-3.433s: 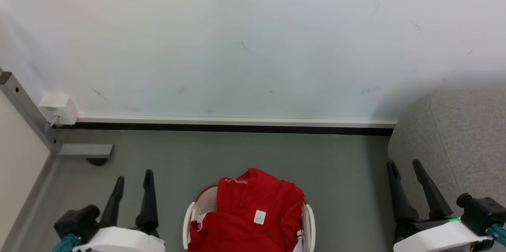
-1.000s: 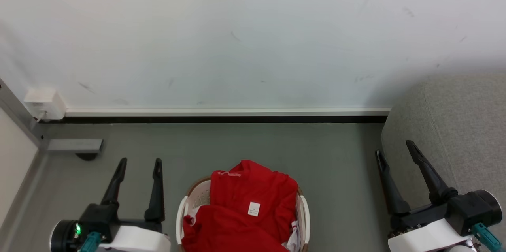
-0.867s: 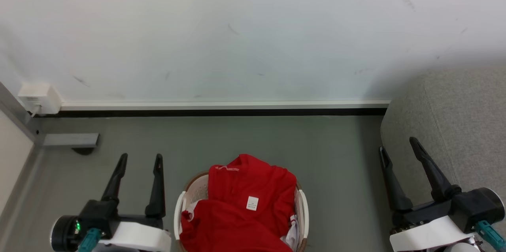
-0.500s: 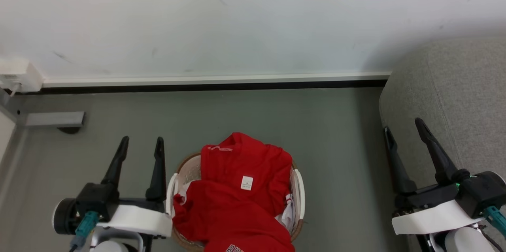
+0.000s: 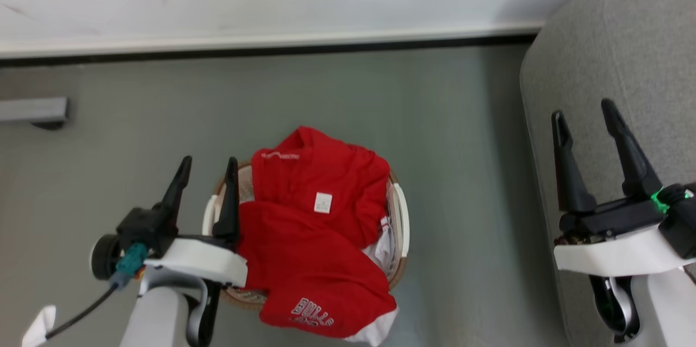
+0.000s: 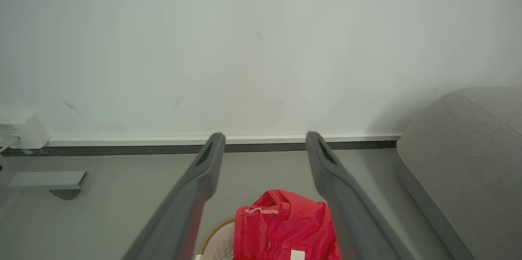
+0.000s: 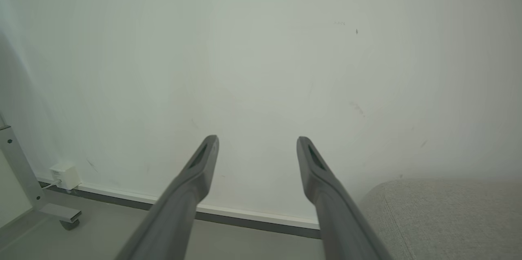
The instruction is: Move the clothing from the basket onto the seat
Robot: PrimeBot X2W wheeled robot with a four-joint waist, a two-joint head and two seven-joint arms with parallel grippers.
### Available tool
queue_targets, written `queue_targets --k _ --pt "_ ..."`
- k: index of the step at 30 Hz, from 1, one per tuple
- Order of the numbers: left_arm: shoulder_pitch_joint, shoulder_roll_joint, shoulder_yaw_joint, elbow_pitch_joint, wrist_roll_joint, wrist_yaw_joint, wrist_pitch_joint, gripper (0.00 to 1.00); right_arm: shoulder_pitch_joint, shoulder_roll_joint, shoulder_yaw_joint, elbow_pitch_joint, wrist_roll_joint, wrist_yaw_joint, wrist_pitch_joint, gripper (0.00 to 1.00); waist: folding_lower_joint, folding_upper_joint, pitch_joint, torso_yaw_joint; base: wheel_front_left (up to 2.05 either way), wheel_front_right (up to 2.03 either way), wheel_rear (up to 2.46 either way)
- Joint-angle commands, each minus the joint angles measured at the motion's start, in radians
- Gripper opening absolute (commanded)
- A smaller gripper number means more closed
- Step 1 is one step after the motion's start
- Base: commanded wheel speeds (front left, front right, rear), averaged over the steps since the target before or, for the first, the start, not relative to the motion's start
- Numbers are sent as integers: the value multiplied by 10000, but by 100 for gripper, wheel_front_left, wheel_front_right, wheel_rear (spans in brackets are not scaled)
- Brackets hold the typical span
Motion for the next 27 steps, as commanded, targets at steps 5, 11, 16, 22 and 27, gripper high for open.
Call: queue_targets --k 5,11,16,22,27 --pt "-707 41 -49 617 -100 -104 -5 100 -478 -24 -119 -229 0 -21 9 100 -2 -1 1027 -334 0 0 0" --pt "-1528 137 -143 1692 41 -227 -4 100 -860 46 -231 -478 -15 -21 9 100 -2 -1 1845 -573 0 0 0" --pt "-2315 258 -445 3157 103 -408 -4 100 -1086 152 -275 -624 0 -21 9 100 -2 -1 2415 -797 0 0 0" --pt "-3441 438 -926 5053 168 -537 184 100 -1368 314 -300 -838 99 -21 9 100 -2 -1 3126 -1204 0 0 0" --pt "-4395 653 -1323 6448 196 -608 665 100 -1577 473 -341 -990 158 -21 9 100 -2 -1 3699 -1550 0 0 0"
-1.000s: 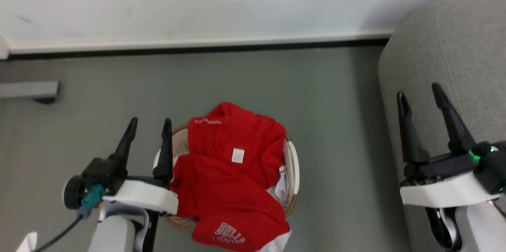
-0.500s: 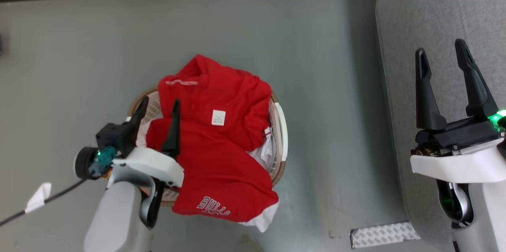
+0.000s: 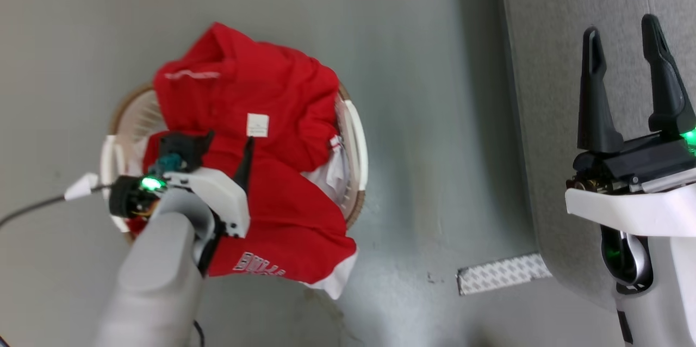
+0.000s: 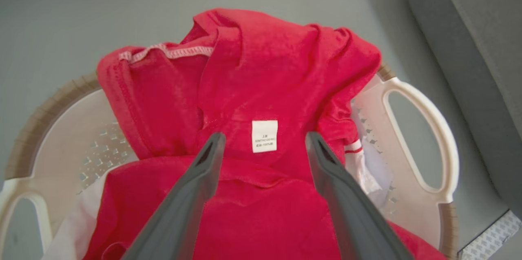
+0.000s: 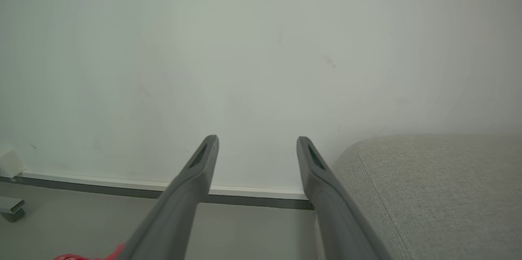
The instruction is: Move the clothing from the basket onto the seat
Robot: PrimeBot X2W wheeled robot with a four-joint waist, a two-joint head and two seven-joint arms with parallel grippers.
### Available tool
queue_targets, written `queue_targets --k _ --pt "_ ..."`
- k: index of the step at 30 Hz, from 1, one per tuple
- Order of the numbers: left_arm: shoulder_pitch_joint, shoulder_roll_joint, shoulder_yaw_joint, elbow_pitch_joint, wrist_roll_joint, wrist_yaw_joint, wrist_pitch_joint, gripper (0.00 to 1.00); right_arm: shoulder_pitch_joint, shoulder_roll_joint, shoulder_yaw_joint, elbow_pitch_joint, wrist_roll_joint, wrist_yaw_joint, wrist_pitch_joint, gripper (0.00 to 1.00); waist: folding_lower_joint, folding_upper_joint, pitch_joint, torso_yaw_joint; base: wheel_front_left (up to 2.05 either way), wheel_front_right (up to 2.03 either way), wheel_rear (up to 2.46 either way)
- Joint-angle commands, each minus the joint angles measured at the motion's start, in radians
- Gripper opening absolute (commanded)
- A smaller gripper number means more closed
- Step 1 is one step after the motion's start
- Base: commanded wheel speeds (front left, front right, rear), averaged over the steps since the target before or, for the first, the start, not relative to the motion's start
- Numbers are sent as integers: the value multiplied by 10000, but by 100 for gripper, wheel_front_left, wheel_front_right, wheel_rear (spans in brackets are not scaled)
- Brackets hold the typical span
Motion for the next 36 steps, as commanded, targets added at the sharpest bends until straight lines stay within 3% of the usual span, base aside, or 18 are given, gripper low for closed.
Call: queue_targets --k 1,15,20,29,30,31,32,36 --pt "-213 136 -6 166 48 -50 69 100 -189 69 1 -45 31 -21 9 100 -1 0 332 -283 0 0 0" --pt "-1963 746 -1222 2554 -439 -47 1352 100 -455 318 87 -277 318 -21 9 100 -1 0 1601 -1183 0 0 0" --pt "-2046 758 -1974 2926 -679 -48 2711 100 -534 320 105 -297 541 -21 9 100 -1 0 1823 -1319 0 0 0" --pt "-2120 1093 -3229 3059 -1315 -49 4176 100 -631 321 198 -219 661 -21 9 100 -1 0 2043 -1453 0 0 0" --pt "-2166 1138 -3313 3049 -1383 -50 4219 86 -643 321 209 -216 651 -21 9 100 -1 0 2062 -1457 0 0 0" --pt "-2181 1140 -3435 2992 -1447 -50 4182 40 -661 321 215 -209 644 -21 9 100 -1 0 2074 -1460 0 0 0" --pt "-2195 1135 -3523 2929 -1562 -50 4095 0 -679 321 218 -193 631 -21 9 100 -1 0 2076 -1458 0 0 0" --pt "-2097 1164 -3888 2735 -1931 -50 3839 0 -668 320 167 -110 556 -21 9 100 -1 0 1932 -1393 0 0 0"
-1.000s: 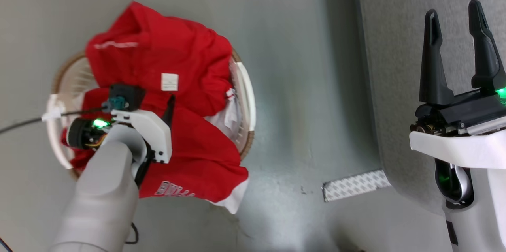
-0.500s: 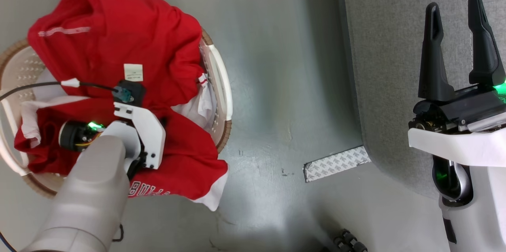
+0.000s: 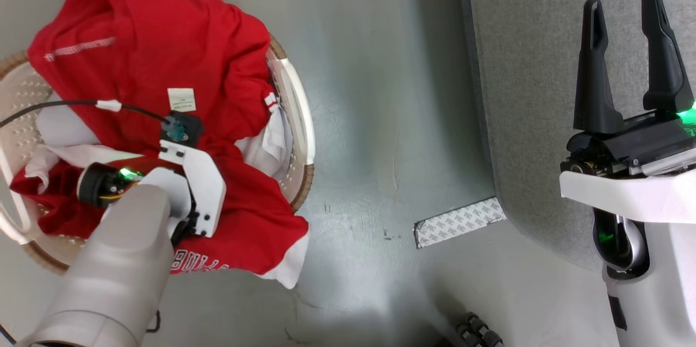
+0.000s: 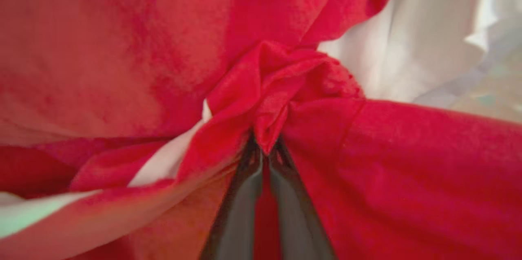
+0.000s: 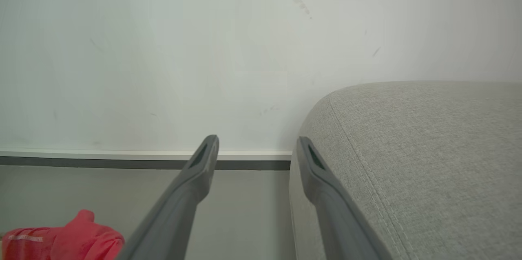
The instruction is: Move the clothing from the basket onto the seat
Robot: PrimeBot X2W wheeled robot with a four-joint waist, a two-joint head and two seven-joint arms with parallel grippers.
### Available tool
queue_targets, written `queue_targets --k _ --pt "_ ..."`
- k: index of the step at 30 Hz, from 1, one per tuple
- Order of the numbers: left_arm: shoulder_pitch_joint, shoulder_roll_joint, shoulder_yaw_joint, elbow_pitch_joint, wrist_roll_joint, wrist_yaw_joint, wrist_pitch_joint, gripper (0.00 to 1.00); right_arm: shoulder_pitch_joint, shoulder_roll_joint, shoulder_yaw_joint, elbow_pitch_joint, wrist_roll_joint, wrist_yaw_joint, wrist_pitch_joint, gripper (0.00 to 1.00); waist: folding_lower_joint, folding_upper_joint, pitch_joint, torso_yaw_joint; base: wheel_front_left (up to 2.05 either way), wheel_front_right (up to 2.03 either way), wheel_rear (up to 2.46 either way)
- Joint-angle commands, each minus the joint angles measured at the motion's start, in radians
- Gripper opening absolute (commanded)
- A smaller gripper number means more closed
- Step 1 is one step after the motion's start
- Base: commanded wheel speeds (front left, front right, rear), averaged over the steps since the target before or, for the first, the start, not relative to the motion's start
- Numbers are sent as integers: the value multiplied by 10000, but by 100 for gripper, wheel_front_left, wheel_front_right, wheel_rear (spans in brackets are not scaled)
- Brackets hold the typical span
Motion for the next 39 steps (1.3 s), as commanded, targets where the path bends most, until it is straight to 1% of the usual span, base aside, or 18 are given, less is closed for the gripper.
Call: queue_targets --k 1,7,15,20,28,30,33,39 --pt "88 139 -74 -51 -142 21 -102 0 -91 38 -39 29 -71 -21 9 100 -1 0 -116 53 0 0 0" --pt "450 58 -591 -263 -824 21 -544 0 14 36 -85 121 -232 -21 8 100 -1 0 -828 292 0 0 0" --pt "1298 -259 -1266 -647 -1845 21 -1395 0 555 30 -270 377 -669 -21 9 100 -1 0 -2550 852 0 0 0" --pt "1876 -337 -1739 -993 -2459 21 -2031 0 947 -212 -279 583 -797 -21 9 100 -1 0 -3765 1250 0 0 0" --pt "2735 -439 -2310 -1584 -3276 20 -3429 0 1648 -657 -331 869 -720 -21 9 100 -1 0 -5579 1920 0 0 0" --pt "2828 -442 -2378 -1673 -3372 20 -3616 0 1747 -692 -333 896 -703 -21 9 100 -1 0 -5759 2004 0 0 0" --pt "3091 -484 -2525 -1953 -3660 20 -4011 0 2022 -780 -344 979 -660 -21 9 100 -1 0 -6328 2289 0 0 0" --pt "3501 -307 -2553 -2702 -3919 20 -4495 0 2547 -946 -349 1086 -592 -21 9 100 -1 0 -7271 2754 0 0 0"
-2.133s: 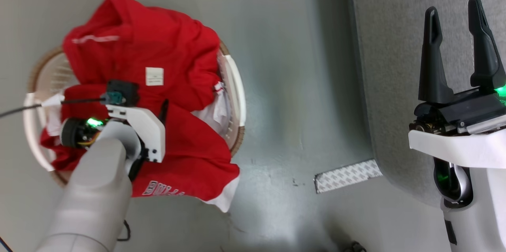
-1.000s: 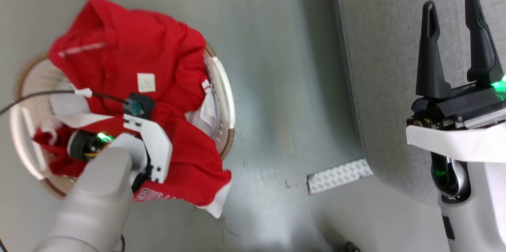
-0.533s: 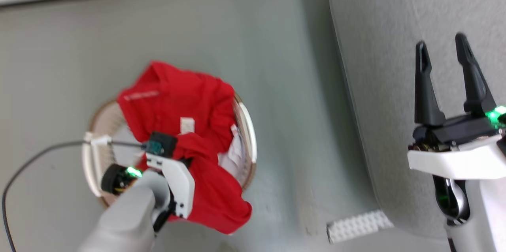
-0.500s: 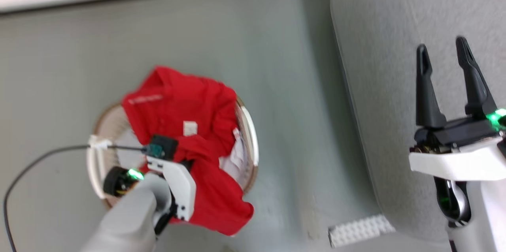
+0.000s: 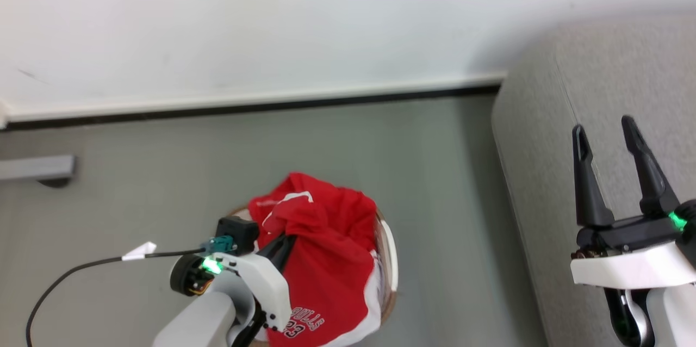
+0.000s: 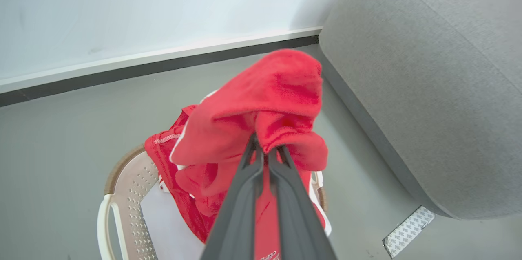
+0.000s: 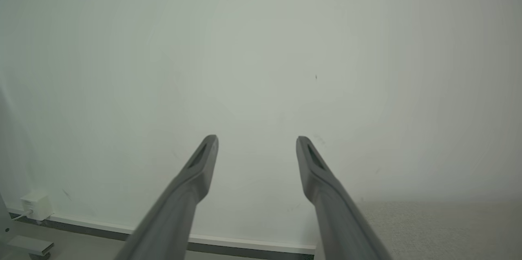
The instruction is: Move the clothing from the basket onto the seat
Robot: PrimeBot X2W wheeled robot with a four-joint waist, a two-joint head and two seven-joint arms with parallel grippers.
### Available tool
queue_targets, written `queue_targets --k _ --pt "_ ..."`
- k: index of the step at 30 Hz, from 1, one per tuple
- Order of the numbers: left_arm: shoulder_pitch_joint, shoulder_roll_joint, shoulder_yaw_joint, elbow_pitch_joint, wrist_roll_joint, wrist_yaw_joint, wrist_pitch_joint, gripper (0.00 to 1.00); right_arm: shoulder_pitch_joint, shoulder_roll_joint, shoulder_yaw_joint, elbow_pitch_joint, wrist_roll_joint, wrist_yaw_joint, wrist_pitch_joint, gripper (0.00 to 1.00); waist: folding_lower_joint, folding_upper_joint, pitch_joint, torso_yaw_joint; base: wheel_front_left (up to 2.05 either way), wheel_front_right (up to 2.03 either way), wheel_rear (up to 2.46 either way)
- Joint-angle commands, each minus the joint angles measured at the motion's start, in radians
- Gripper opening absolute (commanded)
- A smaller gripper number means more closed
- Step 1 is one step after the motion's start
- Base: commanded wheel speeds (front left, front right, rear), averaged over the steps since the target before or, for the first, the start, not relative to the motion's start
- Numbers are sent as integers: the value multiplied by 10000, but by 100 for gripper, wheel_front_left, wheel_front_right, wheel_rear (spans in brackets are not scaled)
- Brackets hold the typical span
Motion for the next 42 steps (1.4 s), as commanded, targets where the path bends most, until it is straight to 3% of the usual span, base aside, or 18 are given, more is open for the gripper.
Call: queue_targets --k 1,12,25,42 --pt "151 87 49 -79 -54 20 -37 0 161 -107 -24 55 32 -21 9 100 3 0 -599 459 0 0 0" --pt "849 623 1103 -3359 678 566 -81 0 867 -143 19 179 179 -21 9 100 3 0 -1769 862 0 0 0" --pt "590 1092 1675 -6094 713 1170 178 0 1298 -53 398 67 417 -21 9 100 3 0 -2127 779 0 0 0" --pt "808 1347 1678 -7012 552 1538 593 0 1197 -228 1132 -14 729 -21 10 100 3 0 -2051 692 0 0 0"
